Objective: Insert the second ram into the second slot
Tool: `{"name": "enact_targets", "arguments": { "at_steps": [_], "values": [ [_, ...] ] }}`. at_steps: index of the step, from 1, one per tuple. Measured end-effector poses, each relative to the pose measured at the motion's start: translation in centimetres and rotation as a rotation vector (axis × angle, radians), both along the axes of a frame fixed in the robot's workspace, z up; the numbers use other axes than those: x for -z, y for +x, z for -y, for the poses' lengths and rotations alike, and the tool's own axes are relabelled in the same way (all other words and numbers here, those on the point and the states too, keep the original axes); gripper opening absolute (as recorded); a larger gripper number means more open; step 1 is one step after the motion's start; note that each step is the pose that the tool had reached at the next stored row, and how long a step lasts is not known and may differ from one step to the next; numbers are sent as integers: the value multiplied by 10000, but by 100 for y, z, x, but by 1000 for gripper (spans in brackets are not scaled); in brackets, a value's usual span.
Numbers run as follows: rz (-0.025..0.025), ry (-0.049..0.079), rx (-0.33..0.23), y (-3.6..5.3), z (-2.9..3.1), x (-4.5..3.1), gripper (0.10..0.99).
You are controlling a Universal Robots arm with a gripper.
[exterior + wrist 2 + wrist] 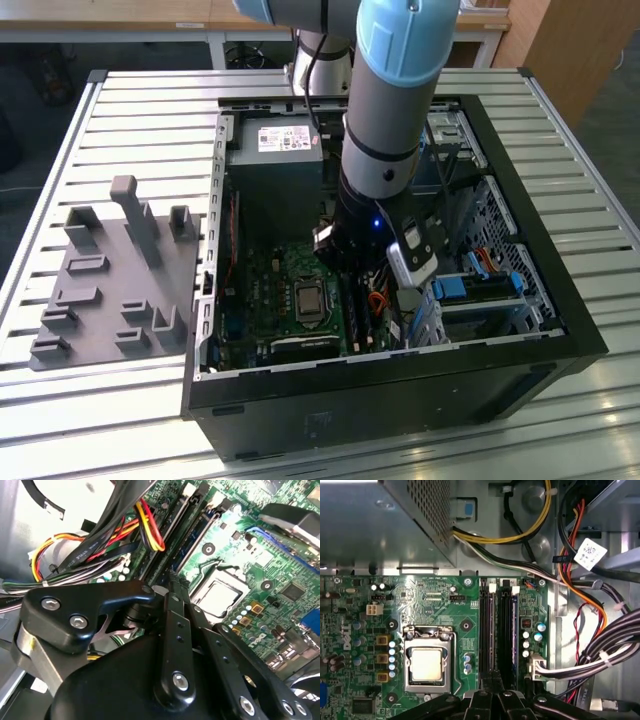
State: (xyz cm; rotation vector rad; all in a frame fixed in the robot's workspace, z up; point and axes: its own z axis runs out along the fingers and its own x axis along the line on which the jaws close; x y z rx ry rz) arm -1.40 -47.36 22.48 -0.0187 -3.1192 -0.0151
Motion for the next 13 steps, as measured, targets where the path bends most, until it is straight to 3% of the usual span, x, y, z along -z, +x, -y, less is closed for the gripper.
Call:
{"name": "enact_targets", "arguments": {
  "at_steps": [10, 11, 13],
  "values": [
    [0, -96, 5, -2, 74, 0, 106],
    [0, -231, 38, -2, 253, 6, 106],
    [0, -236, 39, -2, 262, 6, 106]
  ]
}}
